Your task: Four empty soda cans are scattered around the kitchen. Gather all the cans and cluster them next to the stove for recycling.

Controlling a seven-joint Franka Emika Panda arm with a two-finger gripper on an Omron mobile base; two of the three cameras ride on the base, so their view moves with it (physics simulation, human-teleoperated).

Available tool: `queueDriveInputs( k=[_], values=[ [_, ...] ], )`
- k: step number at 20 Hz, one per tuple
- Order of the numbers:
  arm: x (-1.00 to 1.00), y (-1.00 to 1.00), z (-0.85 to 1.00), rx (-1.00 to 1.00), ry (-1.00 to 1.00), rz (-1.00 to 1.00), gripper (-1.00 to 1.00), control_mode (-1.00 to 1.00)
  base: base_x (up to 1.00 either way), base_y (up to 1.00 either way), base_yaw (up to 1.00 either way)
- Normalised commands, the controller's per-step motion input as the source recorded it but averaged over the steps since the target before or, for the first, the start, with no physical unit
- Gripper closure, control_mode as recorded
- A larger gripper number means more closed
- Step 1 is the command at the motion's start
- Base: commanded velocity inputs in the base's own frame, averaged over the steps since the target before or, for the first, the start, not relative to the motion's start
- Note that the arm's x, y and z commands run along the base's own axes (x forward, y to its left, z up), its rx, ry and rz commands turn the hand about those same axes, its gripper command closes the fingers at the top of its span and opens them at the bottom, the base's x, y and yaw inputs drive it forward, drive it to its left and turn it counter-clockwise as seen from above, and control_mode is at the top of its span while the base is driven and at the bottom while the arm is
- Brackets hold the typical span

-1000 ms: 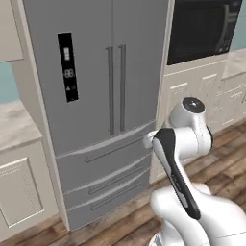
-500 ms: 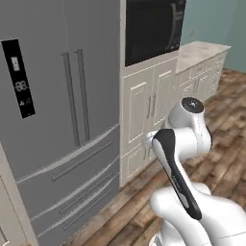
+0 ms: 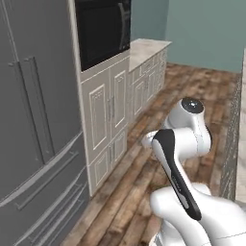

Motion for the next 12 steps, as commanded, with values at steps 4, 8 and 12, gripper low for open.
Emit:
queueDriveInputs(
  k=[4,8,12],
  values=[
    [0.00,0.00,0.00,0.00,0.00,0.00,-1.00,1.00,0.00,0.00,-0.45],
    [0.00,0.00,0.00,0.00,0.00,0.00,-1.00,1.00,0.00,0.00,-0.46],
    [0.00,0.00,0.00,0.00,0.00,0.00,-1.00,1.00,0.05,0.00,-0.44]
  ],
)
